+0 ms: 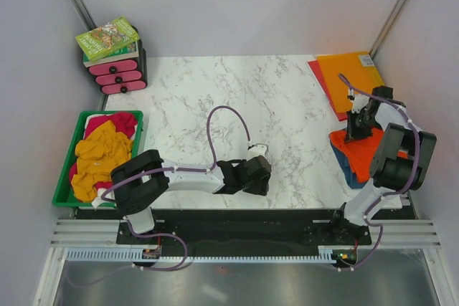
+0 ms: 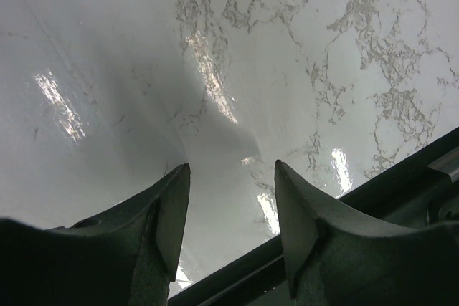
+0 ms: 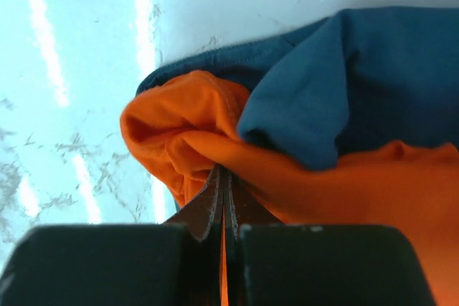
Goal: Fold and stack the t-shirts
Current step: Neatly place the folded tshirt to the corner
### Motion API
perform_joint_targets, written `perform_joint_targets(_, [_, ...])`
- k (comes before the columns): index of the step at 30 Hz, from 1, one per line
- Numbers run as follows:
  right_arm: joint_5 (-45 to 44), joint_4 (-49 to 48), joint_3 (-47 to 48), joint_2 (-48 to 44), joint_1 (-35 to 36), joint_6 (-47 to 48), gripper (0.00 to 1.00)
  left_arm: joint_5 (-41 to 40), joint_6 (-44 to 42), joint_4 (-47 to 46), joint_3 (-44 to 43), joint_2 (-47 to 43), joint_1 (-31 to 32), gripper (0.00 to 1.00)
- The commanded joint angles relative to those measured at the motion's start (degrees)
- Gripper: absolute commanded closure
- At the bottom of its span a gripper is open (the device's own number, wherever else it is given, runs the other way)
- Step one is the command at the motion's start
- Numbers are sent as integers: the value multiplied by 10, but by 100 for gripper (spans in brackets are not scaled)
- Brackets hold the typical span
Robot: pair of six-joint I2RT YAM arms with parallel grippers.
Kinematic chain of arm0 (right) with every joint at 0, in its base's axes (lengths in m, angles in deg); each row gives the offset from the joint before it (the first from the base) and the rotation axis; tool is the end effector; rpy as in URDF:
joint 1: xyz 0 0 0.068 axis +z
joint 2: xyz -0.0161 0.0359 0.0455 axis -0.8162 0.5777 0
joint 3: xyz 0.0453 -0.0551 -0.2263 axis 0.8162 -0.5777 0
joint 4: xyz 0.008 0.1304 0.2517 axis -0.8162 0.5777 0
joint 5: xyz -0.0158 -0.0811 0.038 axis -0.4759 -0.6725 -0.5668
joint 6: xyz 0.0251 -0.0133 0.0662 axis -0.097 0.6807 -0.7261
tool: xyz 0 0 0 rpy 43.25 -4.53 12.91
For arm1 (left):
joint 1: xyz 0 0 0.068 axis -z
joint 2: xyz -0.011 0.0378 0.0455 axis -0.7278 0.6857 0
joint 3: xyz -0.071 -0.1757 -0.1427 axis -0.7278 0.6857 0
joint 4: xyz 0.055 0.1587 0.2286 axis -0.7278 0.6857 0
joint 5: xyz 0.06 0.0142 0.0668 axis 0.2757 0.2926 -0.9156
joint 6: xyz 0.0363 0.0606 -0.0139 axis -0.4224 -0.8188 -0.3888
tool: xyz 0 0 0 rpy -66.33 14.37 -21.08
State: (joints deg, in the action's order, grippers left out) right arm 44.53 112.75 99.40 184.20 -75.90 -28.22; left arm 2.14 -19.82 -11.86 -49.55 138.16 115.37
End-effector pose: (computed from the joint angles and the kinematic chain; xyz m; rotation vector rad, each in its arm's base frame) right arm 0.3364 -0.1126 0.1246 -0.0474 2.7566 0.2224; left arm 0.1460 -0.3381 0.0844 0.3626 2.5382 -0.5817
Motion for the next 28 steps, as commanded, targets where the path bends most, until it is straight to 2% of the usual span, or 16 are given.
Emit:
perform_joint_targets(1, [-26,-31,-18,37,8,-9,100,-21,-21,34,-1,21,3,42])
perform_joint_targets(5, [4,-60,-25,-49,4,-23,99,-22,-18,39,1,18,3,42])
perform_joint_targets(7, [26,-68,-14,-96,-1,-50,93,-20,-16,40,3,16,4,42])
perform_joint_targets(10, [33,-72,10,-203,-1,-73,75,-24,-12,42,13,5,5,42])
perform_joint_targets(11, [27,-70,24,-220,-1,-79,64,-24,-8,43,17,0,6,42])
perform_joint_targets(13, [3,-54,34,-261,0,-82,52,-28,-6,45,24,-15,8,42])
perform_joint_targets(14, [-9,-49,34,-274,0,-81,43,-29,-4,47,30,-21,9,42])
perform_joint_targets(18, [-91,-36,-10,-334,0,-58,23,-32,2,57,49,-46,17,42])
perform_joint_targets(22, [-152,-28,-70,-412,0,-38,16,-33,12,74,64,-66,27,42])
perform_joint_targets(25, [-140,-38,-108,-481,0,-24,16,-41,19,93,75,-82,34,42])
perform_joint_targets(28, [-125,-38,-115,-505,-1,-49,14,-51,28,115,81,-104,36,42])
